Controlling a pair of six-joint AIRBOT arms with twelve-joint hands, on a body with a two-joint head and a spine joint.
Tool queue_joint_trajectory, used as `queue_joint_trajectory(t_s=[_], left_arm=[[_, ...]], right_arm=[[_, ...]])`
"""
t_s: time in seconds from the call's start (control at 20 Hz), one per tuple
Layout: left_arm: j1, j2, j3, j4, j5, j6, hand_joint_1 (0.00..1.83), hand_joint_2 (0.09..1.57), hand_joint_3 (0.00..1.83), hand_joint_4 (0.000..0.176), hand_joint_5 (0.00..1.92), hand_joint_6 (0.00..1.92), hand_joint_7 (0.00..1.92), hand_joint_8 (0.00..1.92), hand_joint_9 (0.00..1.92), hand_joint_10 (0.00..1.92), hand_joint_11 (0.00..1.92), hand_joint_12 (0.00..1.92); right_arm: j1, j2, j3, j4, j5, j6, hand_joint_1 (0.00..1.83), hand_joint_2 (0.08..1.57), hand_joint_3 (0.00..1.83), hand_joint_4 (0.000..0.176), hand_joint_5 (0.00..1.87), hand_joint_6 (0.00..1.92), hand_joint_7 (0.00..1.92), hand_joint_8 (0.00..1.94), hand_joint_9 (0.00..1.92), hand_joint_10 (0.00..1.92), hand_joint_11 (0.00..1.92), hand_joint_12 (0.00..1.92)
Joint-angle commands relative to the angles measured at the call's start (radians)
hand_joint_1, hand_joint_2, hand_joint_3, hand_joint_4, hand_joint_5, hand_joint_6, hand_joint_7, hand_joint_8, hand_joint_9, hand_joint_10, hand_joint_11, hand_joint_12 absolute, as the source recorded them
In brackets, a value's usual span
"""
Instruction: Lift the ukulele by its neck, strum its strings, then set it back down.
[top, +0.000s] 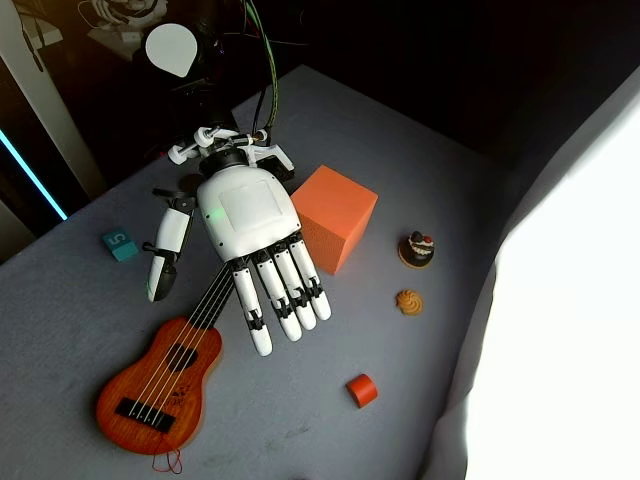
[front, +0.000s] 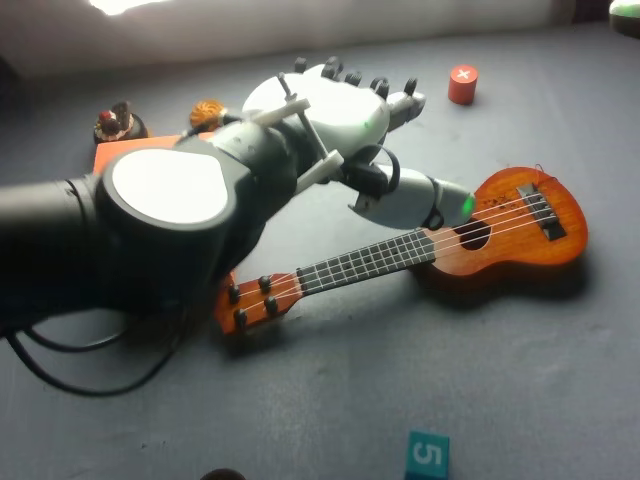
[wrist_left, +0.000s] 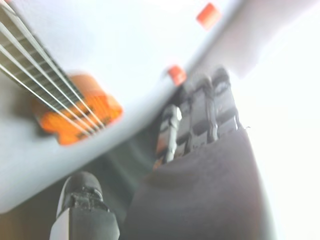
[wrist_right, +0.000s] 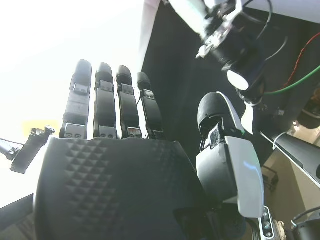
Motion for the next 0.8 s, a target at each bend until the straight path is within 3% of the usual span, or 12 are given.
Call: queue_joint_trajectory(t_s=[0.0, 0.05, 0.1, 0.15, 0.2, 0.3, 0.4, 0.5, 0.75], left_arm=[[-0.024, 0.011, -0.003, 0.055, -0.022, 0.007, 0.0, 1.08, 0.0, 0.0, 0.88, 0.1, 1.13, 0.14, 0.99, 0.62, 0.59, 1.4], [-0.04, 0.023, -0.004, 0.055, -0.051, 0.012, 0.0, 1.08, 0.0, 0.0, 1.15, 0.12, 1.31, 0.25, 0.95, 1.13, 0.64, 1.6], [-0.055, 0.034, -0.004, 0.055, -0.081, 0.021, 0.0, 1.07, 0.0, 0.0, 1.21, 0.17, 1.29, 0.44, 0.95, 1.27, 0.64, 1.72], [-0.077, 0.05, -0.004, 0.055, -0.134, 0.041, 0.0, 1.07, 0.0, 0.0, 1.2, 0.6, 1.21, 0.89, 0.99, 1.46, 0.73, 1.82], [-0.095, 0.065, -0.004, 0.055, -0.183, 0.06, 0.0, 1.07, 0.0, 0.0, 1.16, 1.05, 1.19, 1.21, 1.03, 1.59, 0.79, 1.88], [-0.122, 0.088, -0.009, 0.055, -0.229, 0.066, 0.0, 1.08, 0.0, 0.0, 1.17, 1.43, 1.21, 1.48, 1.1, 1.73, 0.93, 1.92], [-0.159, 0.113, -0.033, 0.017, -0.231, 0.067, 0.0, 1.08, 0.0, 0.0, 1.14, 1.57, 1.21, 1.67, 1.12, 1.85, 0.98, 1.92], [-0.194, 0.127, -0.042, -0.014, -0.257, 0.07, 0.0, 1.09, 0.0, 0.0, 1.11, 1.58, 1.2, 1.77, 1.13, 1.9, 1.02, 1.92], [-0.264, 0.172, -0.03, 0.035, -0.443, 0.077, 0.0, 1.11, 0.0, 0.0, 1.1, 1.69, 1.15, 1.88, 1.13, 1.92, 1.08, 1.92]], right_arm=[[0.01, 0.004, -0.001, 0.035, 0.092, 0.001, 0.18, 1.29, 0.0, 0.0, 0.55, 0.62, 0.73, 0.51, 0.52, 1.02, 0.14, 1.66], [0.01, 0.004, -0.001, 0.035, 0.092, 0.001, 0.22, 1.3, 0.0, 0.0, 0.61, 1.06, 0.74, 1.09, 0.6, 1.46, 0.36, 1.91], [0.01, 0.004, -0.001, 0.035, 0.092, 0.001, 0.19, 1.31, 0.0, 0.0, 0.65, 1.11, 0.8, 1.11, 0.67, 1.5, 0.43, 1.92], [0.01, 0.004, -0.002, 0.032, 0.092, 0.001, 0.15, 1.32, 0.01, 0.0, 0.71, 1.22, 0.94, 1.16, 0.85, 1.58, 0.65, 1.92], [0.009, 0.004, -0.004, 0.026, 0.093, 0.001, 0.11, 1.33, 0.01, 0.0, 0.81, 1.24, 1.08, 1.2, 1.02, 1.64, 0.82, 1.92], [0.007, 0.005, -0.007, 0.02, 0.096, 0.001, 0.05, 1.35, 0.01, 0.0, 0.9, 1.34, 1.14, 1.35, 1.08, 1.75, 0.93, 1.92], [0.007, 0.005, -0.007, 0.02, 0.098, 0.001, 0.01, 1.36, 0.01, 0.0, 0.92, 1.37, 1.15, 1.41, 1.11, 1.81, 1.0, 1.92], [0.007, 0.005, -0.008, 0.02, 0.103, 0.001, 0.0, 1.36, 0.0, 0.0, 0.96, 1.36, 1.19, 1.41, 1.16, 1.82, 1.09, 1.92], [0.007, 0.005, -0.008, 0.02, 0.104, 0.001, 0.04, 1.36, 0.0, 0.0, 0.86, 1.4, 1.14, 1.5, 1.14, 1.89, 1.06, 1.92]])
